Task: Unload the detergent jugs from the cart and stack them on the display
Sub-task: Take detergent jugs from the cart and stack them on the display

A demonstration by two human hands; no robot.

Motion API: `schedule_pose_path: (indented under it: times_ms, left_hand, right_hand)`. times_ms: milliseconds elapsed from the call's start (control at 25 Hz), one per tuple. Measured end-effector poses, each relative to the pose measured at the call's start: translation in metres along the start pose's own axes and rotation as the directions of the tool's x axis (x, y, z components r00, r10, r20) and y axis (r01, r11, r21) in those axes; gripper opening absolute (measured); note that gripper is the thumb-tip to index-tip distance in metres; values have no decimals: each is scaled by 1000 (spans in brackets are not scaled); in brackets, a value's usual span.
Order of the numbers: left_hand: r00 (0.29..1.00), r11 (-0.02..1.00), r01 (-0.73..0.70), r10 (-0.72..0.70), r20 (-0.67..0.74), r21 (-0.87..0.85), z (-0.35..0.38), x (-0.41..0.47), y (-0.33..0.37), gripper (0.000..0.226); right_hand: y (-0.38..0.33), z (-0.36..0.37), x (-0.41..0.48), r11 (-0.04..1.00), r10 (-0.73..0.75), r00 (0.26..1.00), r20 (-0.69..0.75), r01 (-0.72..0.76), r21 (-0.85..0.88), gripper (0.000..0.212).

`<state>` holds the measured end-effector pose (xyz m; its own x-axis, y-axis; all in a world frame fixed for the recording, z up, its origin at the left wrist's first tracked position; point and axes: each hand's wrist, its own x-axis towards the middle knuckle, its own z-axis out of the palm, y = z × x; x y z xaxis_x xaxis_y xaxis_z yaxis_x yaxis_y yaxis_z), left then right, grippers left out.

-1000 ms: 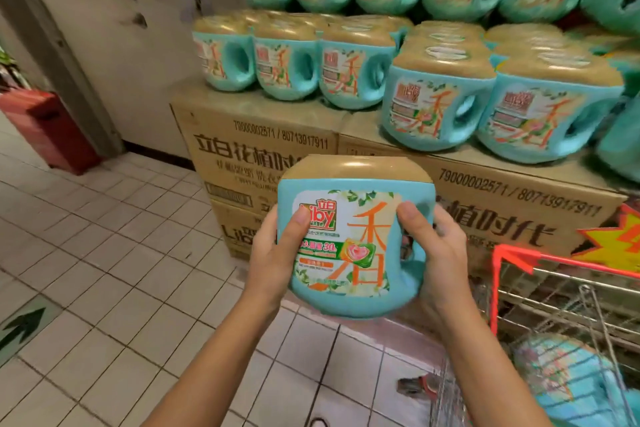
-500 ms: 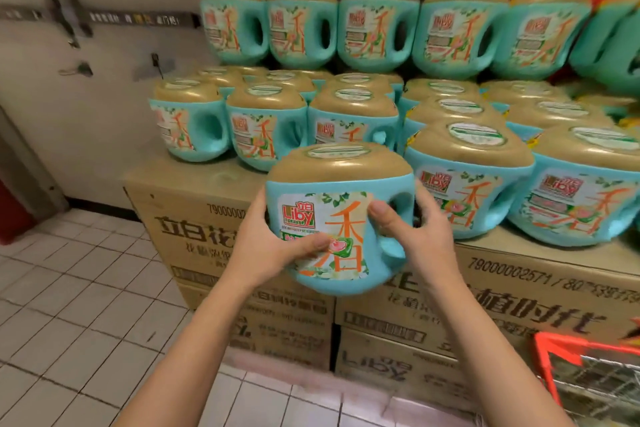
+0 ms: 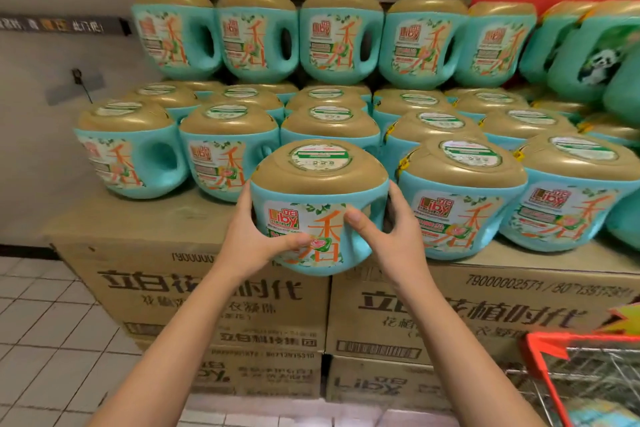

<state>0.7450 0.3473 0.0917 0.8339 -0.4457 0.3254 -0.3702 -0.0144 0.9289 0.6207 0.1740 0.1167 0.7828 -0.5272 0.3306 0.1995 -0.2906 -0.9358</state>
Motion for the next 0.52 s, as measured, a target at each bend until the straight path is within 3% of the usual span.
schedule_pose_path:
  times_ms: [200, 440, 520]
  left_hand:
    - [999, 999, 32, -32, 8, 27, 4, 13, -17, 128]
    - [998, 983, 24, -12, -67, 183, 10, 27, -16, 133]
    - [995, 994, 36, -26, -101, 103, 13, 28, -18, 128]
  right_hand:
    - [14, 8, -2, 995, 11, 1000, -8, -11, -98, 98]
    - [28, 23, -2, 970, 28, 983, -181, -71, -231, 93]
    - [34, 26, -2, 952, 22, 976, -216, -86, -293, 87]
